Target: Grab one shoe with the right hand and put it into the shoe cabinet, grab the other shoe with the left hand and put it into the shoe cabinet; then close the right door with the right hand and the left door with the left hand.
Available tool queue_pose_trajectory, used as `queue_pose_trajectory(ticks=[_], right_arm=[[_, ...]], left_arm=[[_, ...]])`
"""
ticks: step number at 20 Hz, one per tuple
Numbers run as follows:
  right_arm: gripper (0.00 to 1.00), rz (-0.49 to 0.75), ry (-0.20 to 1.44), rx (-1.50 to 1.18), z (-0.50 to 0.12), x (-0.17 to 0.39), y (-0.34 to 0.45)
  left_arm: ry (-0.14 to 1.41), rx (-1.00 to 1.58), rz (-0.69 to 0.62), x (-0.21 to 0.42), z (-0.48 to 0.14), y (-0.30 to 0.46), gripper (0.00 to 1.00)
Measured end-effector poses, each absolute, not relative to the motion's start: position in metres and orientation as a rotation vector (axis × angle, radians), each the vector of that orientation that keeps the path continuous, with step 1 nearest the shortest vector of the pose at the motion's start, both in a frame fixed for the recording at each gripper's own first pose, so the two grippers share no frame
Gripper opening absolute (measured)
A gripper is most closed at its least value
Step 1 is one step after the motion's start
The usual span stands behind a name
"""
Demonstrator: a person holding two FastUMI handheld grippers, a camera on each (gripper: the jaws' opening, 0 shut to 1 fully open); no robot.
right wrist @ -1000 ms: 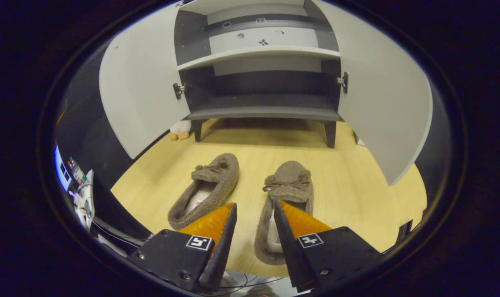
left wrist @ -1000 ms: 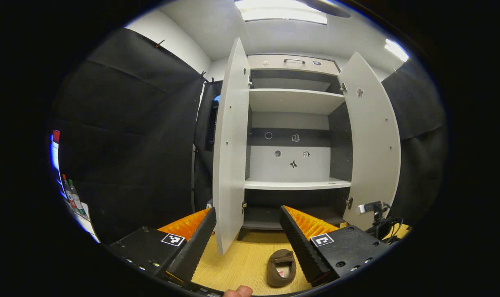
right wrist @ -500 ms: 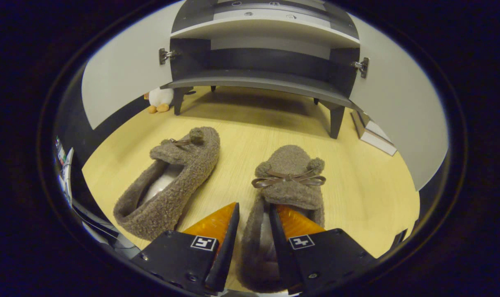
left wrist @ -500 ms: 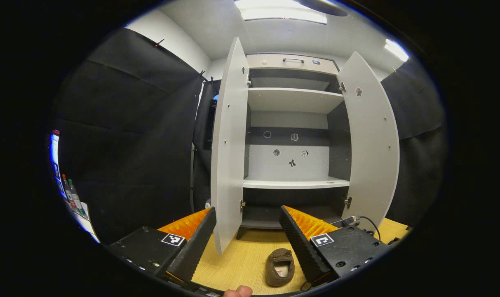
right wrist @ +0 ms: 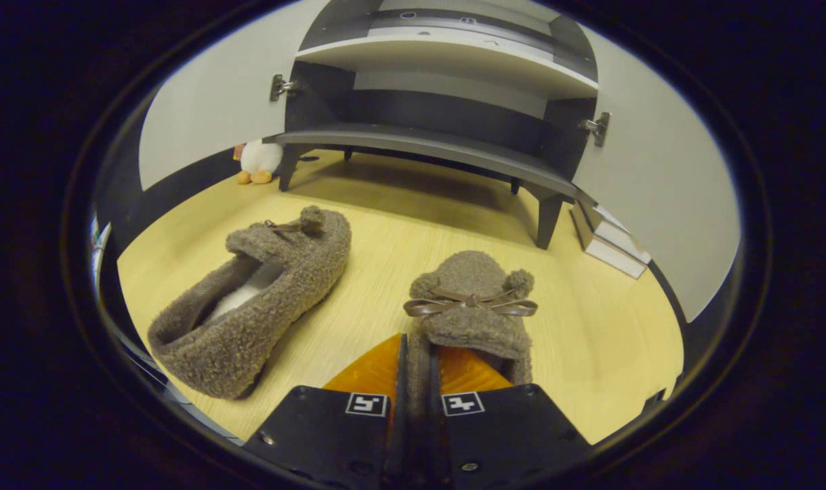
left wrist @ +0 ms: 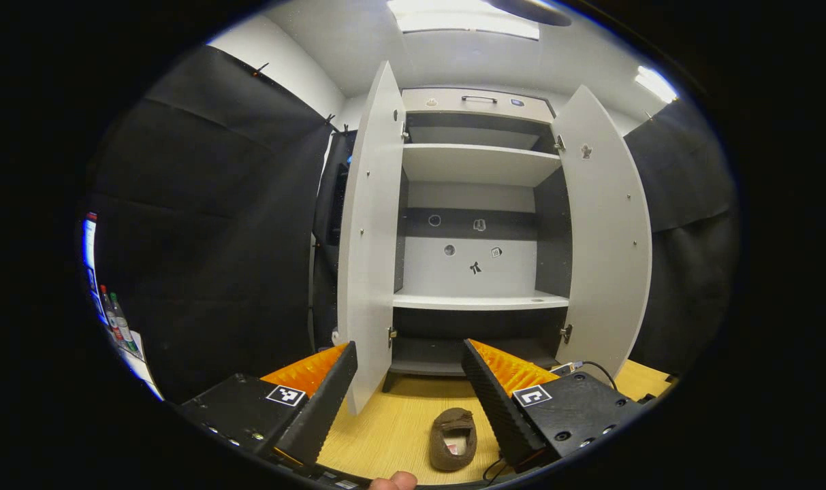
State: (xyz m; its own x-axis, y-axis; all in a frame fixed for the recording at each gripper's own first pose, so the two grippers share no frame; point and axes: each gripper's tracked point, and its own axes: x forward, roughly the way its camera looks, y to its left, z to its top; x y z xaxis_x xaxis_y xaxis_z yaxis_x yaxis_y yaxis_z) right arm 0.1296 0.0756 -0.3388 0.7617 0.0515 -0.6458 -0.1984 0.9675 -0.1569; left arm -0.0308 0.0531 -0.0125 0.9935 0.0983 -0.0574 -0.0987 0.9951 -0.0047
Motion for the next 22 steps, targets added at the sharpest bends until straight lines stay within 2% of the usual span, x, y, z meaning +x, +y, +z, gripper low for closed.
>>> queue_pose_trajectory(ticks=[4, 8, 11, 13, 14, 15, 18, 21, 22], right_arm=[[0.08, 0.191, 0.679, -0.174, -0.329, 0.128, 0.073], [0.08, 0.236, 0.632, -0.238, -0.311, 0.122, 0.062], [0.08, 0.239, 0.548, -0.212, -0.267, 0.113, 0.062], [0.07, 0.241, 0.466, -0.195, -0.225, 0.107, 0.067], [0.07, 0.253, 0.426, -0.178, -0.2, 0.105, 0.073], [0.07, 0.256, 0.378, -0.166, -0.171, 0.106, 0.078], [0.07, 0.283, 0.22, -0.15, -0.07, 0.119, 0.095], [0.07, 0.295, 0.127, -0.16, 0.019, 0.146, 0.11], [0.08, 0.287, 0.112, -0.155, 0.044, 0.16, 0.113]], left_arm=[[0.054, -0.022, 0.078, -0.034, -0.009, 0.046, 0.95], [0.057, -0.034, 0.056, -0.034, -0.012, 0.038, 0.95], [0.058, -0.043, 0.038, -0.034, -0.014, 0.03, 0.95], [0.06, -0.043, 0.031, -0.034, -0.017, 0.028, 0.95], [0.063, -0.042, 0.027, -0.033, -0.02, 0.027, 0.9], [0.062, -0.042, 0.024, -0.033, -0.02, 0.025, 0.95], [0.05, -0.037, 0.03, -0.031, -0.021, 0.027, 0.94], [0.039, -0.045, 0.032, -0.032, -0.022, 0.025, 0.94], [0.035, -0.047, 0.03, -0.033, -0.021, 0.025, 0.99]])
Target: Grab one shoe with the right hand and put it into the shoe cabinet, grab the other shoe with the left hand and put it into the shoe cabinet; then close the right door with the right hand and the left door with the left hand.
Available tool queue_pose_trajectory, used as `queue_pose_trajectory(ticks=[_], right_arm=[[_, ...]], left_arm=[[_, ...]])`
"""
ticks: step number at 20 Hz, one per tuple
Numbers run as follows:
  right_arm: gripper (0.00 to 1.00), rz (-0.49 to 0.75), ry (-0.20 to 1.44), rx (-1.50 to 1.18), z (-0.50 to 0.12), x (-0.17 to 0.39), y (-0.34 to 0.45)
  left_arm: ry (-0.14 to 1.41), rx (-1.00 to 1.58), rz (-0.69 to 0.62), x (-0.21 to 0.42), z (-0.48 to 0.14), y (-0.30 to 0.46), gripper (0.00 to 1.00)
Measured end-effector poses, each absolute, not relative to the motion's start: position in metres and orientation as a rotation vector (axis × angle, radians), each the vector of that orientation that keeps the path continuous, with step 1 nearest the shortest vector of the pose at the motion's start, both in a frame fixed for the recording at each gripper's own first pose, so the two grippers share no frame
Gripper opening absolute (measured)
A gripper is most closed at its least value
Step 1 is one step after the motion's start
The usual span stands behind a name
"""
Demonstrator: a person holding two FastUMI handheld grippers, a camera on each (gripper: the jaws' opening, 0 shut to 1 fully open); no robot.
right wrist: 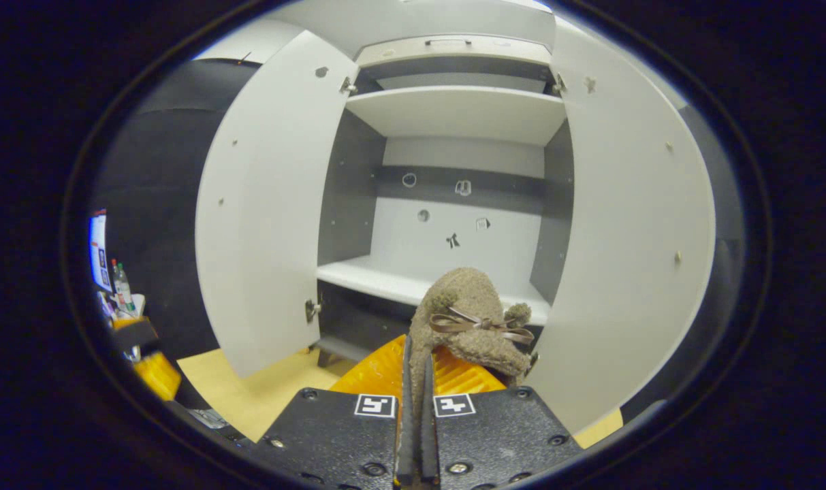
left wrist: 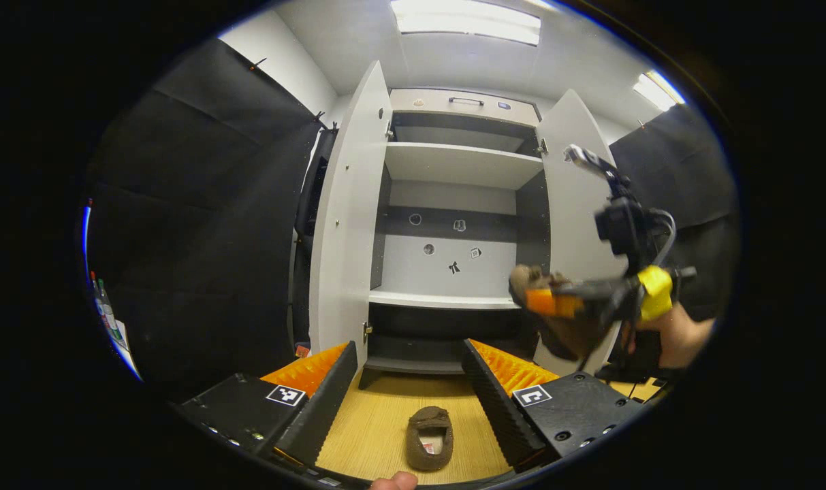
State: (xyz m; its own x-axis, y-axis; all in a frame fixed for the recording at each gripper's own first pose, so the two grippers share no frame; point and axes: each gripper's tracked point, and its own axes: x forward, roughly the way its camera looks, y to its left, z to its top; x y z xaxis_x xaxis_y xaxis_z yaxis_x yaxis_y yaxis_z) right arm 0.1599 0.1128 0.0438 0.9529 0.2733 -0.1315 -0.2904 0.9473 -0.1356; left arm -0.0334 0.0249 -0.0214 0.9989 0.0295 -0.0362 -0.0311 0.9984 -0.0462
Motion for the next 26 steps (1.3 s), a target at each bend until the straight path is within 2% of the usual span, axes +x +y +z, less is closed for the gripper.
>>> queue_pose_trajectory(ticks=[1, 4, 5, 6, 9, 10, 11, 12, 14, 15, 21, 26], right_arm=[[0.07, 0.272, 0.106, -0.154, 0.065, 0.176, 0.114], [0.07, 0.234, 0.118, -0.184, 0.106, 0.235, 0.12], [0.07, 0.224, 0.141, -0.193, 0.112, 0.255, 0.122], [0.08, 0.209, 0.173, -0.198, 0.112, 0.274, 0.123], [0.07, 0.174, 0.266, -0.207, 0.1, 0.328, 0.129], [0.07, 0.152, 0.292, -0.22, 0.092, 0.347, 0.129], [0.07, 0.124, 0.32, -0.24, 0.085, 0.364, 0.126], [0.07, 0.095, 0.345, -0.251, 0.078, 0.379, 0.124], [0.07, 0.053, 0.412, -0.237, 0.064, 0.396, 0.125], [0.08, 0.056, 0.443, -0.246, 0.056, 0.403, 0.126], [0.08, -0.031, 0.518, -0.299, 0.028, 0.43, 0.115], [0.08, -0.01, 0.57, -0.224, 0.005, 0.434, 0.12]], left_arm=[[0.032, -0.047, 0.028, -0.034, -0.021, 0.025, 0.95], [0.031, -0.049, 0.029, -0.037, -0.021, 0.028, 0.95], [0.031, -0.053, 0.029, -0.037, -0.021, 0.03, 0.99], [0.033, -0.055, 0.029, -0.038, -0.021, 0.032, 0.95], [0.043, -0.054, 0.033, -0.039, -0.023, 0.039, 0.95], [0.048, -0.059, 0.035, -0.039, -0.024, 0.042, 0.99], [0.051, -0.065, 0.035, -0.04, -0.025, 0.044, 0.99], [0.053, -0.068, 0.037, -0.04, -0.025, 0.047, 0.95], [0.056, -0.063, 0.061, -0.041, -0.028, 0.058, 0.99], [0.066, -0.062, 0.075, -0.042, -0.031, 0.063, 0.95], [0.113, -0.076, 0.136, -0.045, -0.045, 0.087, 0.95], [0.136, -0.072, 0.156, -0.049, -0.045, 0.088, 0.95]])
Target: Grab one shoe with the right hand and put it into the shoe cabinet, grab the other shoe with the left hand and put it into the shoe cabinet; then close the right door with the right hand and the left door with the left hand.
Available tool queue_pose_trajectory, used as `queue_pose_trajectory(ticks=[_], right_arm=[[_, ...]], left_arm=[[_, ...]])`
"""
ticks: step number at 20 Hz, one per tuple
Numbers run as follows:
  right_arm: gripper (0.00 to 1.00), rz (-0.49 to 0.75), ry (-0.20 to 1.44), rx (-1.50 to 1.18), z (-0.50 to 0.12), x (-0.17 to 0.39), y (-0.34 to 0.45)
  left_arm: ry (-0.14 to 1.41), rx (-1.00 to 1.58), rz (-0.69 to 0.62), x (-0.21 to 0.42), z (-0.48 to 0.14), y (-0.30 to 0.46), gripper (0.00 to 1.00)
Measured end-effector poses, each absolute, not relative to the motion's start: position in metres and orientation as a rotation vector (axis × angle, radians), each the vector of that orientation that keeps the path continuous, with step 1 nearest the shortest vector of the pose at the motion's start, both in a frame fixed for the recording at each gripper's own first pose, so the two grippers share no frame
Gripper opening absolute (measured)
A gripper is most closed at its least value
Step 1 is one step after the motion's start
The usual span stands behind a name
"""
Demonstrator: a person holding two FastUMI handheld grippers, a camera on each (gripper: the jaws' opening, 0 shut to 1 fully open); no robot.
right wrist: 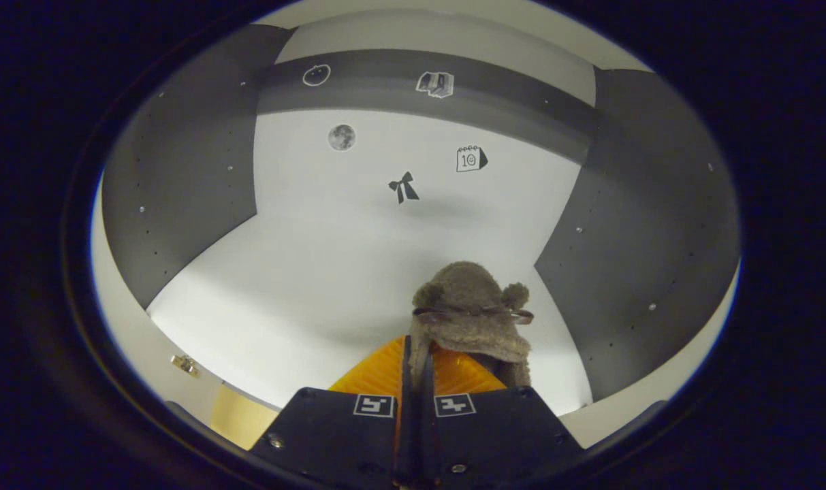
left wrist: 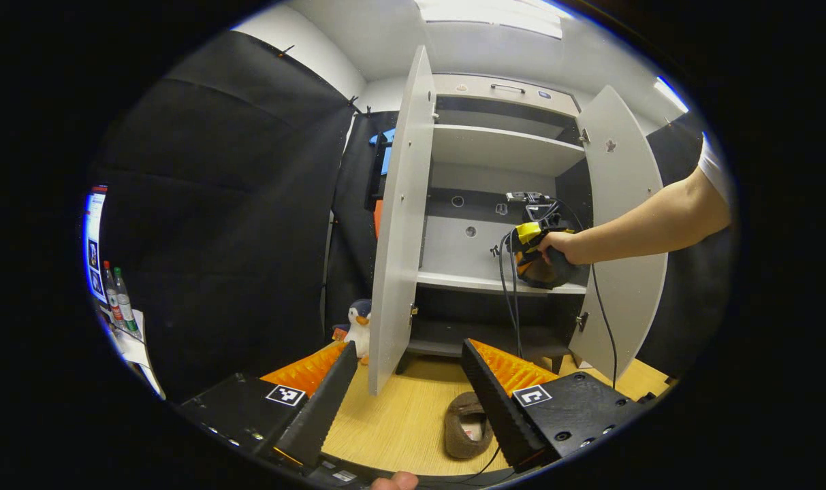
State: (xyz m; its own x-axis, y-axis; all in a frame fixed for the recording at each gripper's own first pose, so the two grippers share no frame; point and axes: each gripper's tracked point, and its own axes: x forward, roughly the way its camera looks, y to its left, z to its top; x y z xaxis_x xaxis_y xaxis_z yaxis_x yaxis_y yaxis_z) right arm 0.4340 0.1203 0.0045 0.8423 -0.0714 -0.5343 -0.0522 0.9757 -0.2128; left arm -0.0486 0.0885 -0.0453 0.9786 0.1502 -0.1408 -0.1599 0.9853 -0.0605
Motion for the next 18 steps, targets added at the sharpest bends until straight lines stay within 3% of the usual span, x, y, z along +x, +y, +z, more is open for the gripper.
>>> queue_pose_trajectory(ticks=[7, 9, 11, 16, 17, 18], right_arm=[[0.12, -0.032, 0.588, -0.273, 0.003, 0.436, 0.119], [0.22, -0.043, 0.596, -0.262, 0.002, 0.431, 0.116], [0.46, -0.028, 0.604, -0.252, 0.004, 0.424, 0.12], [0.57, 0.058, 0.579, -0.257, 0.022, 0.387, 0.132], [0.66, 0.082, 0.557, -0.257, 0.031, 0.377, 0.134], [0.64, 0.101, 0.53, -0.259, 0.038, 0.368, 0.135]], left_arm=[[0.151, -0.076, 0.158, -0.05, -0.047, 0.085, 0.95], [0.147, -0.074, 0.152, -0.049, -0.046, 0.086, 0.95], [0.143, -0.073, 0.146, -0.047, -0.046, 0.086, 0.95], [0.129, -0.079, 0.114, -0.04, -0.05, 0.081, 0.95], [0.128, -0.081, 0.104, -0.036, -0.052, 0.078, 0.95], [0.127, -0.083, 0.092, -0.032, -0.055, 0.077, 0.95]])
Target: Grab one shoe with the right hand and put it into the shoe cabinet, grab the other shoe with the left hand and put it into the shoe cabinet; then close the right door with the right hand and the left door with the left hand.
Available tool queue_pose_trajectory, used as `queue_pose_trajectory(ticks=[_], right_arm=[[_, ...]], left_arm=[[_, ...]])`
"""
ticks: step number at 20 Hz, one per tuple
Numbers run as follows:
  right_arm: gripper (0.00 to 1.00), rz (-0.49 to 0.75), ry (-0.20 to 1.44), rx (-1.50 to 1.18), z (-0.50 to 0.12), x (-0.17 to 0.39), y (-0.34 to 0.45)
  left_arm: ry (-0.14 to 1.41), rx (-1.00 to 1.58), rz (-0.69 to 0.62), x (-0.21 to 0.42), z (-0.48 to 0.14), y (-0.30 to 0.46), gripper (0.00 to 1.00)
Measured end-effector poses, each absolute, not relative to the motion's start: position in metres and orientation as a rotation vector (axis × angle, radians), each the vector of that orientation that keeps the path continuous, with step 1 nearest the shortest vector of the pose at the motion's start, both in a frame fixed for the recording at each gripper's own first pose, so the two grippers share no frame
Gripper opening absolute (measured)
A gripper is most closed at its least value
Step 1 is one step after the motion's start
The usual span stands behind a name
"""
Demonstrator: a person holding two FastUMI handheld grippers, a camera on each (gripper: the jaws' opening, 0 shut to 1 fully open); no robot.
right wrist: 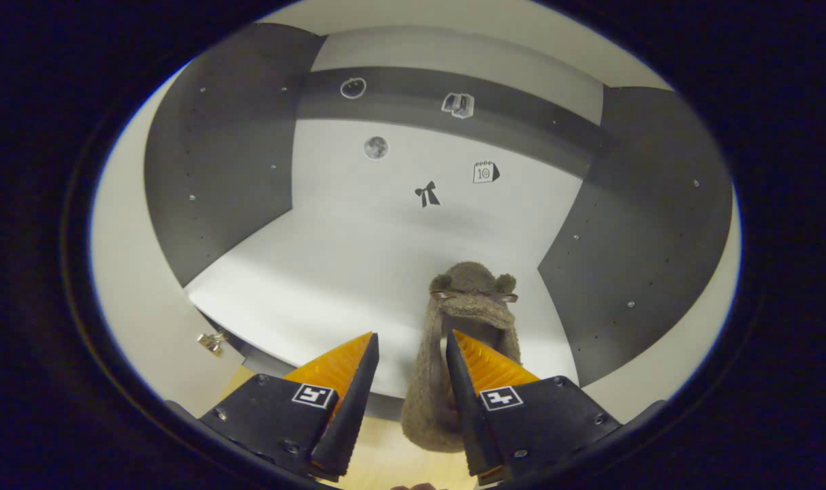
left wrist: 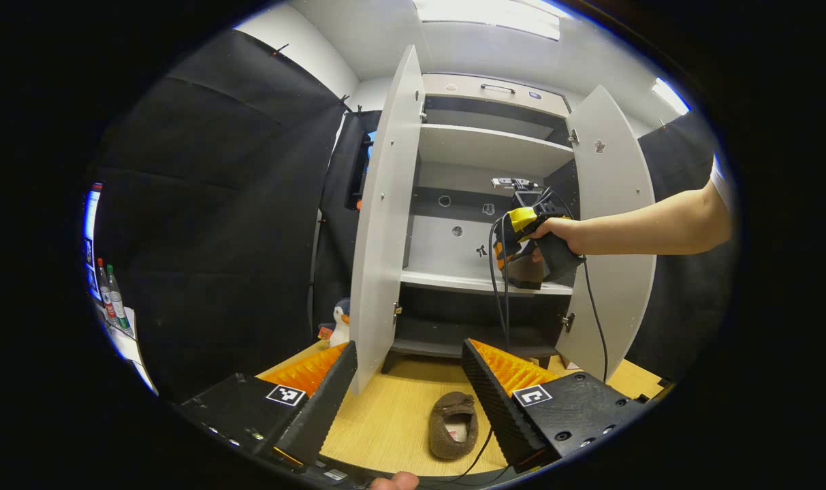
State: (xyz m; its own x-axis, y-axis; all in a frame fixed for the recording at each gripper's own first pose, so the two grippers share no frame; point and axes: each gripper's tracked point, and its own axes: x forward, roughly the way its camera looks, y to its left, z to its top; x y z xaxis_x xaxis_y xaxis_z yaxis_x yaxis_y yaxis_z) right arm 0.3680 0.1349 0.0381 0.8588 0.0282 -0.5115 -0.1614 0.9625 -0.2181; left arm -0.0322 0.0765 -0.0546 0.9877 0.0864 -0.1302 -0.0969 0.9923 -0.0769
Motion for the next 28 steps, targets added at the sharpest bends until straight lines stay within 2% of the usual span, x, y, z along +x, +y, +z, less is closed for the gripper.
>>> queue_pose_trajectory(ticks=[3, 4, 5, 6, 9, 10, 11, 13, 14, 15, 16, 17, 18, 22, 25, 26, 28], right_arm=[[0.64, 0.156, 0.423, -0.244, 0.064, 0.33, 0.135], [0.71, 0.168, 0.381, -0.228, 0.07, 0.317, 0.134], [0.66, 0.181, 0.342, -0.214, 0.074, 0.303, 0.133], [0.75, 0.191, 0.308, -0.201, 0.075, 0.289, 0.132], [0.81, 0.189, 0.218, -0.137, 0.073, 0.248, 0.12], [0.78, 0.19, 0.189, -0.114, 0.071, 0.235, 0.116], [0.84, 0.186, 0.171, -0.105, 0.067, 0.221, 0.11], [0.84, 0.175, 0.133, -0.11, 0.058, 0.191, 0.094], [0.85, 0.166, 0.112, -0.121, 0.054, 0.18, 0.088], [0.86, 0.166, 0.09, -0.133, 0.049, 0.166, 0.085], [0.86, 0.166, 0.069, -0.141, 0.044, 0.152, 0.082], [0.87, 0.169, 0.05, -0.147, 0.038, 0.138, 0.08], [0.88, 0.17, 0.037, -0.154, 0.032, 0.13, 0.08], [0.93, 0.207, -0.005, -0.164, 0.009, 0.087, 0.083], [0.95, 0.194, -0.004, -0.144, -0.012, 0.065, 0.074], [0.99, 0.184, 0.007, -0.131, -0.02, 0.057, 0.07], [0.99, 0.16, 0.021, -0.11, -0.035, 0.042, 0.06]], left_arm=[[0.123, -0.091, 0.057, -0.019, -0.064, 0.07, 0.95], [0.121, -0.1, 0.046, -0.015, -0.068, 0.069, 0.95], [0.123, -0.113, 0.034, -0.012, -0.07, 0.067, 0.95], [0.129, -0.125, 0.019, -0.013, -0.071, 0.062, 0.95], [0.132, -0.137, -0.015, -0.015, -0.069, 0.047, 0.95], [0.129, -0.136, -0.017, -0.012, -0.067, 0.045, 0.95], [0.131, -0.136, -0.021, -0.012, -0.067, 0.042, 0.95], [0.144, -0.139, -0.03, -0.014, -0.07, 0.042, 0.95], [0.152, -0.137, -0.032, -0.014, -0.071, 0.04, 0.99], [0.16, -0.13, -0.031, -0.014, -0.073, 0.041, 0.95], [0.165, -0.123, -0.027, -0.015, -0.074, 0.042, 0.95], [0.171, -0.119, -0.025, -0.015, -0.075, 0.043, 1.0], [0.179, -0.118, -0.024, -0.015, -0.076, 0.043, 0.95], [0.211, -0.11, -0.028, -0.018, -0.083, 0.043, 0.95], [0.233, -0.093, -0.03, -0.019, -0.094, 0.044, 0.95], [0.24, -0.095, -0.034, -0.02, -0.095, 0.043, 0.95], [0.262, -0.097, -0.039, -0.021, -0.101, 0.041, 0.95]])
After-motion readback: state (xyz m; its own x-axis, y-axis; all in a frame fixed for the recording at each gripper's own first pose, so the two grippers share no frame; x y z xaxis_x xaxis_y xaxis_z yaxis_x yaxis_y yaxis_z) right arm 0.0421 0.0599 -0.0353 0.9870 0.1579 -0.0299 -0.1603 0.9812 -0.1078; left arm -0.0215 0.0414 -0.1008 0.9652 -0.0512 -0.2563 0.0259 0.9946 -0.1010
